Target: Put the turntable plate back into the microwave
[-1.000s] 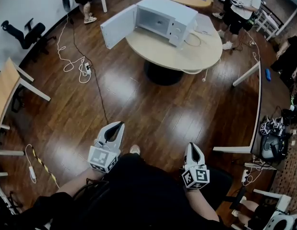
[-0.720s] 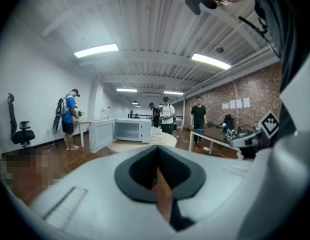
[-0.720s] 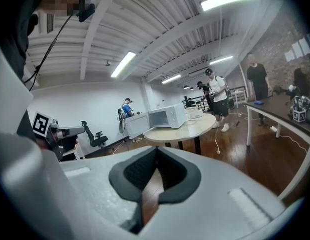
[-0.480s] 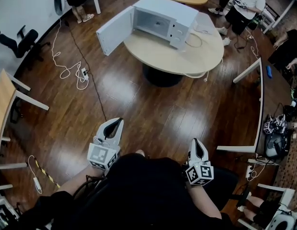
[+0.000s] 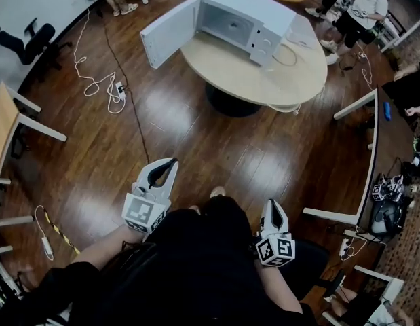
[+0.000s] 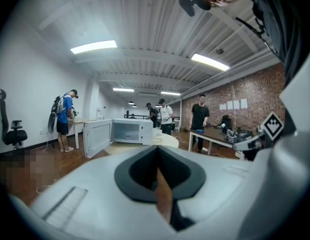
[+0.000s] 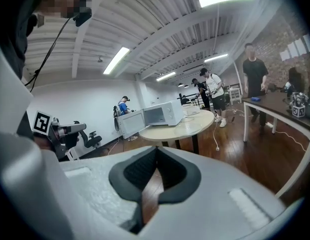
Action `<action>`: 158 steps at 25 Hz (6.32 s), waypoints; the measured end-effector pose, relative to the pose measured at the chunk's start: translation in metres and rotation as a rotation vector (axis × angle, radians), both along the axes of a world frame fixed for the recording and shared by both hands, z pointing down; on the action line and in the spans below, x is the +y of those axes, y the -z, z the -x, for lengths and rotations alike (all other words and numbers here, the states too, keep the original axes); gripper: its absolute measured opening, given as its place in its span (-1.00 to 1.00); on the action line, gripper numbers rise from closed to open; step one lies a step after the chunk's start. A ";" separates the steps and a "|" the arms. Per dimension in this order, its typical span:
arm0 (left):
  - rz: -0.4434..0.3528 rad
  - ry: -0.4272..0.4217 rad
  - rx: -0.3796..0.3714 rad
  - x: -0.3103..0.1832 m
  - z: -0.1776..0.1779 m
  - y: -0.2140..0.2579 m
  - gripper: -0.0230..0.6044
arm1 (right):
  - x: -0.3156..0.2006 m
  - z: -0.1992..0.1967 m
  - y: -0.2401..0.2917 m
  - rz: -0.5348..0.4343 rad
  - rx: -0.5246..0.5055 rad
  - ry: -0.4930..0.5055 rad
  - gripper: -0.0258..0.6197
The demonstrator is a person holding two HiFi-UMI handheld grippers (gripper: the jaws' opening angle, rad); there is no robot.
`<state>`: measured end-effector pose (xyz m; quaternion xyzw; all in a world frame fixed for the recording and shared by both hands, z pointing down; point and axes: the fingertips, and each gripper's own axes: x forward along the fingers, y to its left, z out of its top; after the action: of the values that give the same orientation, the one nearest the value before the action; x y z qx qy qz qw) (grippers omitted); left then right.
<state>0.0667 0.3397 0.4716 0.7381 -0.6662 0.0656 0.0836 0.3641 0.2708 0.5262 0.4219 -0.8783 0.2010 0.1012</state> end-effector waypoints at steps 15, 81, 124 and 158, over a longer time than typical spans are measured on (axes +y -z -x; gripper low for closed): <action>0.021 0.065 0.017 -0.054 0.030 -0.010 -0.91 | -0.068 0.038 -0.004 0.000 0.034 0.115 -0.92; -0.059 -0.108 -0.008 -0.360 0.199 0.058 -0.91 | -0.332 0.235 0.015 -0.072 0.067 0.001 -0.92; -0.093 -0.616 0.191 -0.437 0.249 0.046 -0.91 | -0.354 0.283 0.014 -0.158 0.226 -0.445 -0.92; -0.045 -0.465 0.091 -0.442 0.221 0.061 -0.91 | -0.311 0.090 -0.090 0.064 0.127 -0.735 -0.92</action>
<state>-0.1544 -0.1023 0.4103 0.8756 -0.4751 0.0351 0.0796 0.2741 -0.0405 0.6166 0.7172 -0.6536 0.2246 0.0895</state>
